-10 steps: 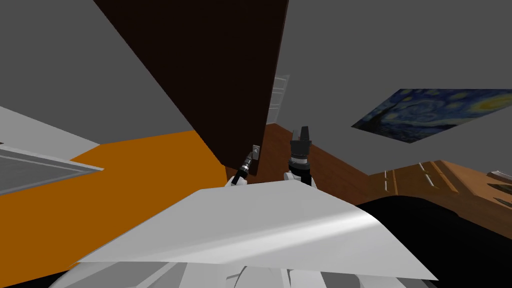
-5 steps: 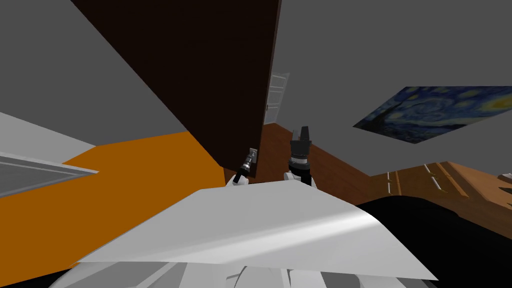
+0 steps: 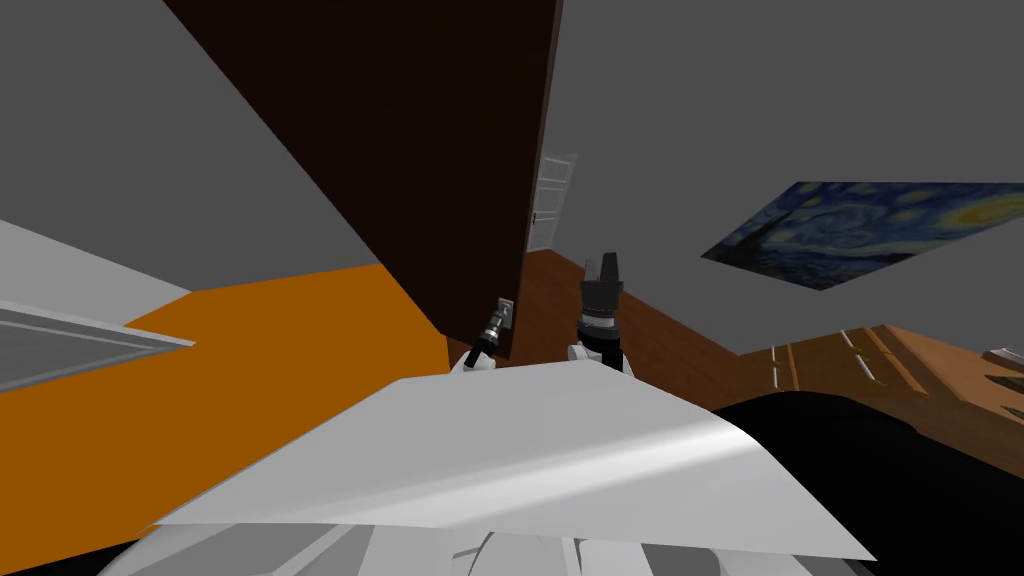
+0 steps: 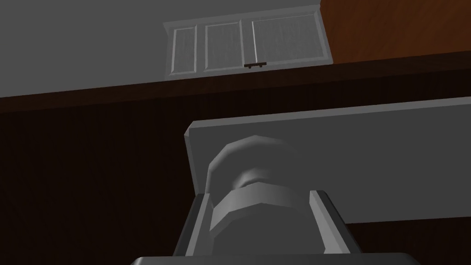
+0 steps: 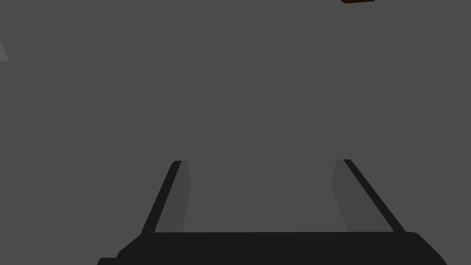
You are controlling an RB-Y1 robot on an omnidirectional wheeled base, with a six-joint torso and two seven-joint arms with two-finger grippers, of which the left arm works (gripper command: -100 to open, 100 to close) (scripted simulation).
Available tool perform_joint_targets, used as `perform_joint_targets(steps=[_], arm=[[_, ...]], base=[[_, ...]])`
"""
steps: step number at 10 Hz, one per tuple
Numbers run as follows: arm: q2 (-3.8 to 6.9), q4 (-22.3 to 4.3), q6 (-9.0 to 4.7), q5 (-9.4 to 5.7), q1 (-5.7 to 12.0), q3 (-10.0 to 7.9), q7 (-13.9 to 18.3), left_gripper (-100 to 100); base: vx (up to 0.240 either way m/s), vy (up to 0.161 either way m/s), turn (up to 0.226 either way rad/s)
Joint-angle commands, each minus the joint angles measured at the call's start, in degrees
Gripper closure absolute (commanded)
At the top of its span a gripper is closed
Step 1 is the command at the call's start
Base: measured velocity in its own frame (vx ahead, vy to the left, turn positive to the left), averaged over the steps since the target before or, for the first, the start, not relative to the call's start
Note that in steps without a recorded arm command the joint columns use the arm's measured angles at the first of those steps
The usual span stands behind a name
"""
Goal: Push the door open
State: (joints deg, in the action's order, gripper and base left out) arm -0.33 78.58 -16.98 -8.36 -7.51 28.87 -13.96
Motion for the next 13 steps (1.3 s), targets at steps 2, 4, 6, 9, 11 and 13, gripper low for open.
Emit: perform_joint_targets(steps=[2,4,6,9,11,13], arm=[[1.61,-0.25,0.07,-0.49,0.65,-2.27,-0.07,100],[1.86,-0.19,0.19,-0.76,0.79,-3.4,-0.11,100],[1.6,-0.13,0.31,-1.04,0.94,-4.56,-0.16,100],[0.92,0.77,-0.08,0.03,0.64,-5.75,-1.91,-100],[1.18,1.09,-0.91,1.61,0.23,-6.14,-3.97,-100],[1.48,1.49,-1.91,3.51,-0.26,-6.61,-6.42,-100]], base=[[0.179,-0.151,0.105],[0.198,-0.148,0.072],[0.17,-0.119,0.096],[0.097,-0.11,0.102],[-0.006,0.005,0.039],[-0.006,-0.003,0.068]])
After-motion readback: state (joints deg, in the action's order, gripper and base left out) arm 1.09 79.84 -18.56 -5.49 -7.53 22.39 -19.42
